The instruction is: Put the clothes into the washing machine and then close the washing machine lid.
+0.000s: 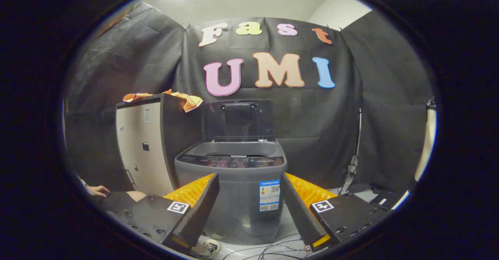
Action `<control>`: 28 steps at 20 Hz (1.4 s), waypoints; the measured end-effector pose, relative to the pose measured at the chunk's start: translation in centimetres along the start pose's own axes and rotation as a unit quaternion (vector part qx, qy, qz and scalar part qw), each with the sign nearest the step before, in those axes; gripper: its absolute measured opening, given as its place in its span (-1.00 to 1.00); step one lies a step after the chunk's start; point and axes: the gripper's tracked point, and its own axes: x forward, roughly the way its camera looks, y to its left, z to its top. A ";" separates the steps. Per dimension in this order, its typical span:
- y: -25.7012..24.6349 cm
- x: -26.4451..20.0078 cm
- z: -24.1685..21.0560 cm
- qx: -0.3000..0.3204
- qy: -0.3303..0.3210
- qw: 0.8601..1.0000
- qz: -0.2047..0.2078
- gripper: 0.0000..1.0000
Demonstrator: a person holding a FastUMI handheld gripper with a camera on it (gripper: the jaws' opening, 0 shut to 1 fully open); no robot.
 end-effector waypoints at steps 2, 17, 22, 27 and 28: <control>0.0 0.0 0.1 0.000 0.000 1.000 0.000 0.96; 0.0 0.0 0.0 0.000 0.000 1.000 0.000 0.96; 0.2 0.1 0.0 -0.002 -0.001 1.000 0.002 0.96; 1.7 0.5 0.1 -0.004 -0.005 1.000 0.022 0.95; 2.3 0.8 0.6 0.001 -0.009 1.000 0.029 0.95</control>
